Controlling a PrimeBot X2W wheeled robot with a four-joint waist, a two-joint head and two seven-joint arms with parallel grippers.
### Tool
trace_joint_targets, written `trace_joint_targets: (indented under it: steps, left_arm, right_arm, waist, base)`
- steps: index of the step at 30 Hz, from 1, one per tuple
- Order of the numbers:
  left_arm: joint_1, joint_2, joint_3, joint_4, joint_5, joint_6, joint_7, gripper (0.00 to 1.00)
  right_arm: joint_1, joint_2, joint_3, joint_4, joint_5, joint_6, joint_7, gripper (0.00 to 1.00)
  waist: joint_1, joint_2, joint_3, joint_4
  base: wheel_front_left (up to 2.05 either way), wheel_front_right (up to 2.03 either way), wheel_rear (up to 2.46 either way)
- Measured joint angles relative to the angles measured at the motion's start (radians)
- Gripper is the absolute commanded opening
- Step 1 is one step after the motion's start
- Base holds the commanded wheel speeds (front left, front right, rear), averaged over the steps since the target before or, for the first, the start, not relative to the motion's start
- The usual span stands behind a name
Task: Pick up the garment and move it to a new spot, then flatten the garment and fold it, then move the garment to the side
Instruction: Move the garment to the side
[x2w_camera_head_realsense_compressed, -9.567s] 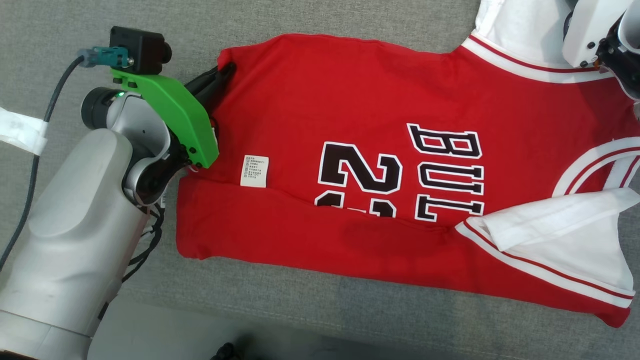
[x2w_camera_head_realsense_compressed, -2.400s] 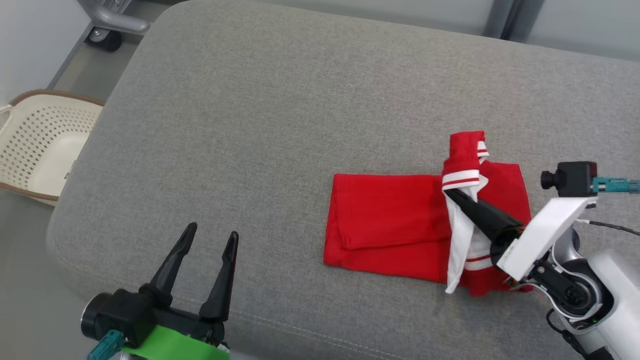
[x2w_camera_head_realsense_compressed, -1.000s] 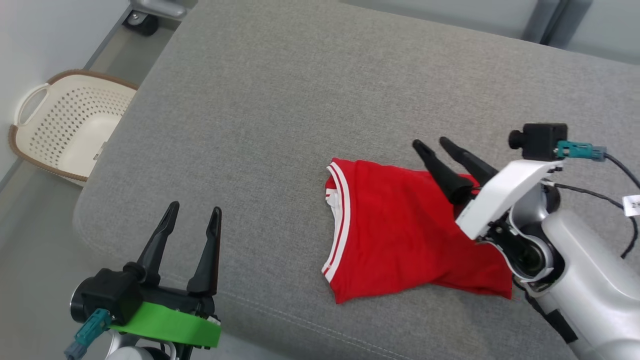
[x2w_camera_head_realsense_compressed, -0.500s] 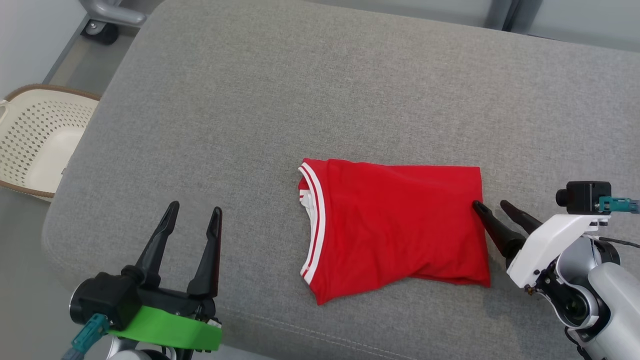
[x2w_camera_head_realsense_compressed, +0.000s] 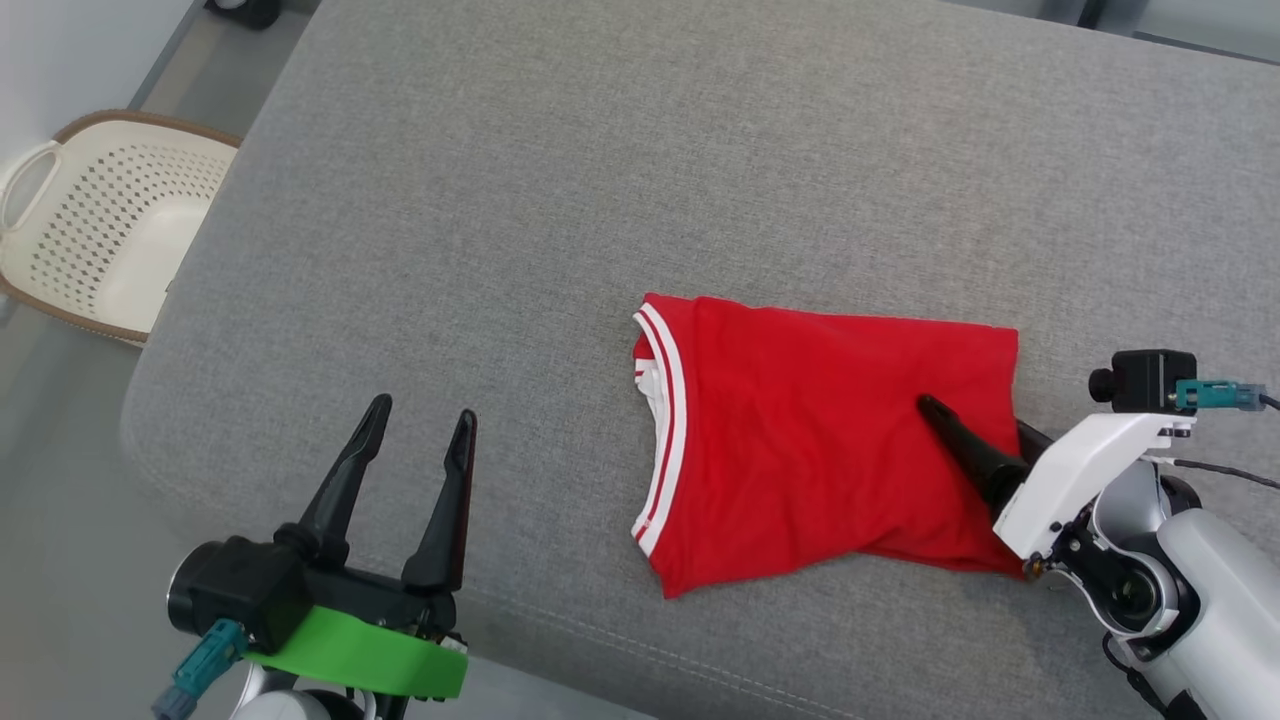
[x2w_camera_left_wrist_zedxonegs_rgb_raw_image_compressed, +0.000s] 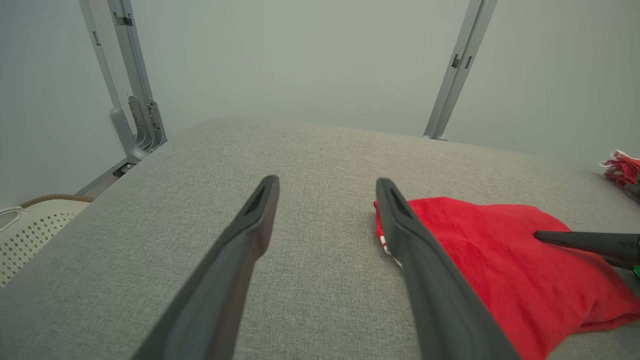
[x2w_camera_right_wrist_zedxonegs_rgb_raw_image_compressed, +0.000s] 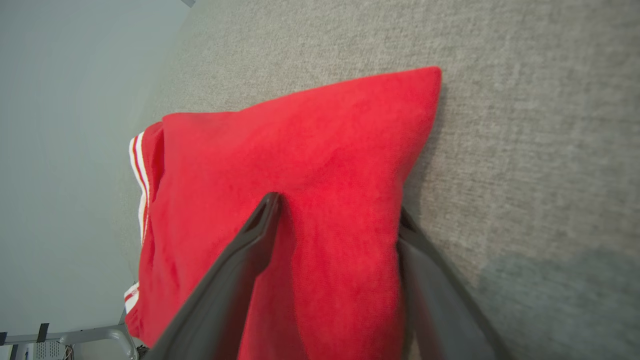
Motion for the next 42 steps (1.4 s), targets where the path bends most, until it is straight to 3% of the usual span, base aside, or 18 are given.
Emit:
trace_joint_targets:
  steps: [1, 2, 12, 19, 24, 33, 42]
  left_arm:
    - [0.0, -0.002, 0.0, 0.004, 0.0, 0.0, 0.0, 1.0]
    - [0.0, -0.002, 0.001, 0.006, 0.0, 0.0, 0.0, 1.0]
    - [0.0, -0.013, 0.016, 0.02, 0.003, 0.0, 0.0, 1.0]
    - [0.001, -0.017, 0.041, 0.019, 0.003, 0.0, 0.0, 1.0]
    - [0.004, -0.017, 0.044, 0.019, 0.003, 0.0, 0.0, 1.0]
    - [0.005, -0.016, 0.045, -0.003, 0.01, -0.008, 0.0, 1.0]
    - [0.001, -0.004, 0.028, -0.019, 0.024, -0.018, 0.0, 1.0]
  right_arm:
    - [-0.016, 0.001, 0.008, 0.007, 0.001, 0.01, 0.014, 0.28]
    - [-0.024, -0.001, 0.013, 0.01, 0.001, 0.015, 0.021, 0.0]
    - [-0.101, -0.04, 0.046, 0.021, -0.01, 0.06, 0.102, 0.0]
    - [-0.196, -0.194, -0.006, 0.016, -0.026, 0.061, 0.19, 0.0]
    - [-0.238, -0.315, -0.062, 0.022, -0.021, 0.04, 0.273, 0.0]
    - [-0.302, -0.486, -0.171, 0.04, 0.012, -0.032, 0.404, 0.0]
    - [-0.387, -0.637, -0.265, 0.066, 0.01, -0.058, 0.468, 0.0]
  waist:
    - [0.0, 0.0, 0.003, 0.012]
    - [0.0, 0.0, 0.003, 0.017]
    - [0.0, 0.0, -0.009, 0.035]
    - [0.0, 0.0, -0.013, 0.019]
    - [0.0, 0.0, -0.011, -0.007]
    - [0.0, 0.0, 0.016, -0.057]
    - [0.0, 0.0, 0.086, -0.088]
  base:
    - [0.0, 0.0, 0.0]
    - [0.0, 0.0, 0.0]
    - [0.0, 0.0, 0.0]
    - [0.0, 0.0, 0.0]
    - [0.0, 0.0, 0.0]
    - [0.0, 0.0, 0.0]
    - [0.0, 0.0, 0.0]
